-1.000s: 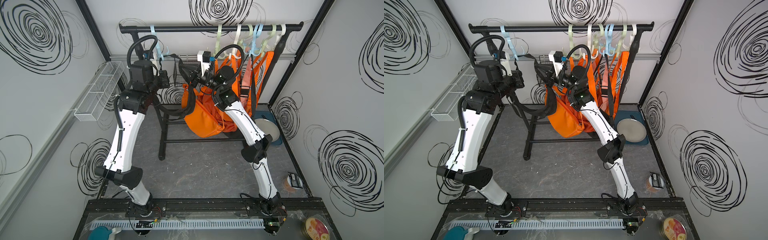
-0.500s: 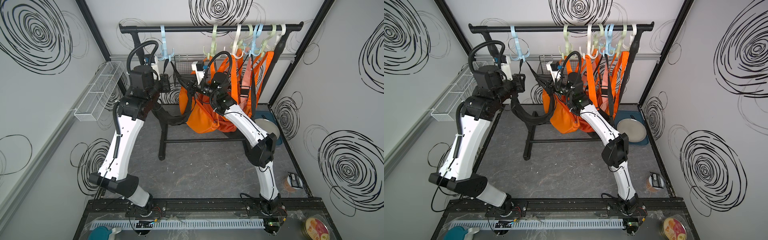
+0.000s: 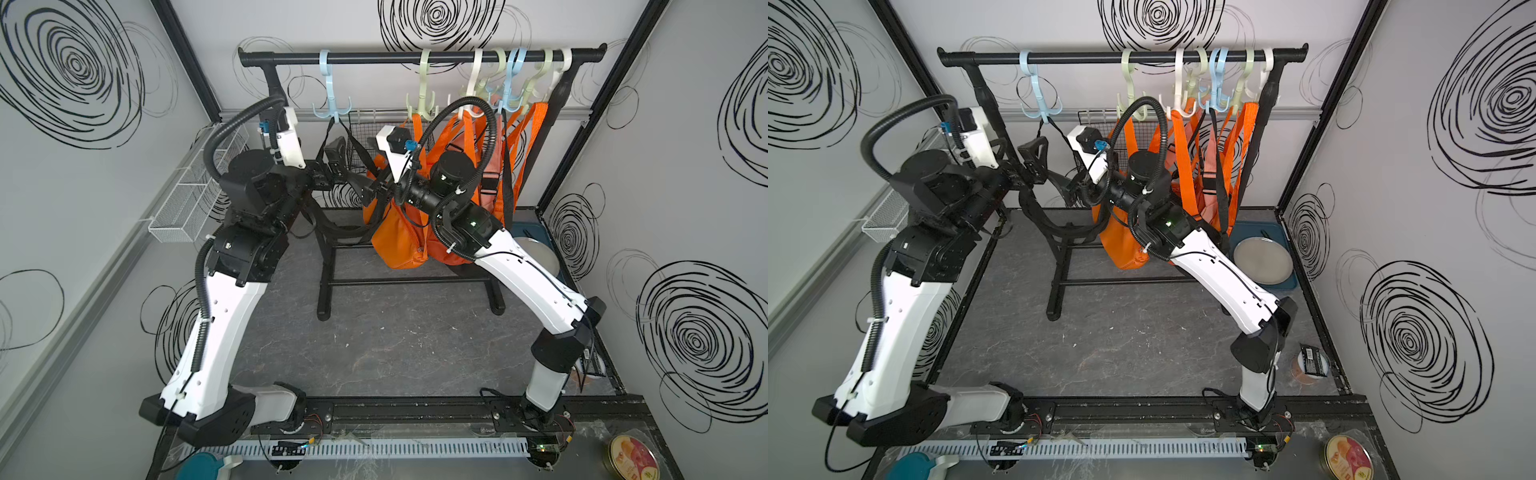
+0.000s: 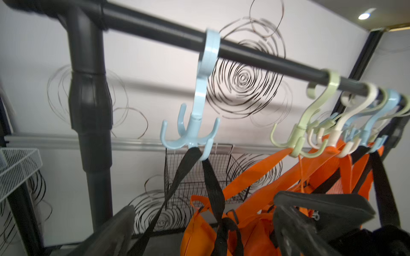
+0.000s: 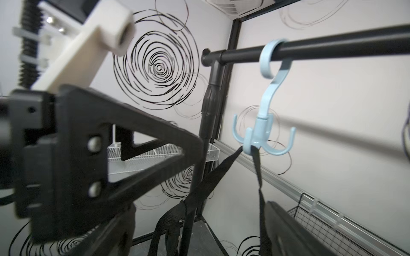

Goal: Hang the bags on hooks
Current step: Hang the bag on the hook, then reset both arms

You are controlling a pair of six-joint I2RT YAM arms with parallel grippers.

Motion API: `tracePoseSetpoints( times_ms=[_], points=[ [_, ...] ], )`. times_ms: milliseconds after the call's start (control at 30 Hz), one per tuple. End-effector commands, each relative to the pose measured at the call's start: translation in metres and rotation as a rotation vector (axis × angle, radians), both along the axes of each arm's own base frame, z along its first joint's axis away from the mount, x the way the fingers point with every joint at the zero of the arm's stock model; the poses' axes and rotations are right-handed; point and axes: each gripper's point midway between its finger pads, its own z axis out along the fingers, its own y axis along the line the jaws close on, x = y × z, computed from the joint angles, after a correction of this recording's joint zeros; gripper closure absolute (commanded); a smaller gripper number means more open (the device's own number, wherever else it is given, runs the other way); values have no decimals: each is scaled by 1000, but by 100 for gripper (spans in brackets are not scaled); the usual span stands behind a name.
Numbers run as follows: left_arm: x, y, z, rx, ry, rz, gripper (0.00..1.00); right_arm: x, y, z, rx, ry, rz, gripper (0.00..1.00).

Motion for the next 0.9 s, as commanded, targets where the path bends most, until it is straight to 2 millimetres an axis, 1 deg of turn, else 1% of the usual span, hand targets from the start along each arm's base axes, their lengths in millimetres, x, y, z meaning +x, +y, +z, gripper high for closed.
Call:
tracePoseSetpoints(
  times_ms=[0, 33, 100, 133, 200, 233, 300, 333, 400, 467, 533, 633, 700, 767, 800, 867],
  points=[
    [-12, -2, 3, 6, -120, 3, 1, -33, -47, 61, 116, -93, -82, 0],
    [-18, 2, -2, -11, -146, 15, 1, -39, -54, 65, 119, -85, -89, 0],
    [-28, 9, -17, -33, -167, 33, 1, -47, -70, 64, 118, -55, -126, 0],
    [-30, 12, -31, -39, -150, 53, 1, -49, -81, 60, 114, -36, -161, 0],
    [-31, 18, -61, -32, -102, 83, 1, -47, -109, 46, 122, 2, -266, 0],
    [-31, 23, -82, -28, -70, 111, 1, -49, -128, 38, 135, 18, -326, 0],
    [-33, 33, -118, -29, -26, 164, 1, -49, -166, 12, 160, 62, -452, 0],
    [-36, 43, -139, -35, -2, 211, 1, -50, -188, -5, 165, 85, -528, 0],
    [-40, 58, -175, -33, 36, 285, 1, -43, -231, -50, 162, 164, -693, 0],
    [-44, 78, -212, -38, 77, 384, 1, -33, -279, -106, 140, 247, -863, 0],
    [-44, 87, -248, -10, 121, 423, 1, -26, -331, -168, 125, 333, -1027, 0],
    [-40, 102, -301, 9, 223, 483, 1, -21, -391, -250, 87, 421, -1194, 0],
    [-38, 108, -324, 42, 249, 514, 1, -18, -419, -289, 96, 463, -1245, 0],
    [-37, 115, -342, 80, 255, 556, 1, -18, -447, -318, 150, 509, -1316, 0],
    [-36, 119, -351, 82, 268, 576, 1, -18, -459, -326, 197, 511, -1351, 0],
    [-33, 118, -363, 87, 290, 557, 1, -15, -471, -333, 216, 475, -1378, 0]
  ],
)
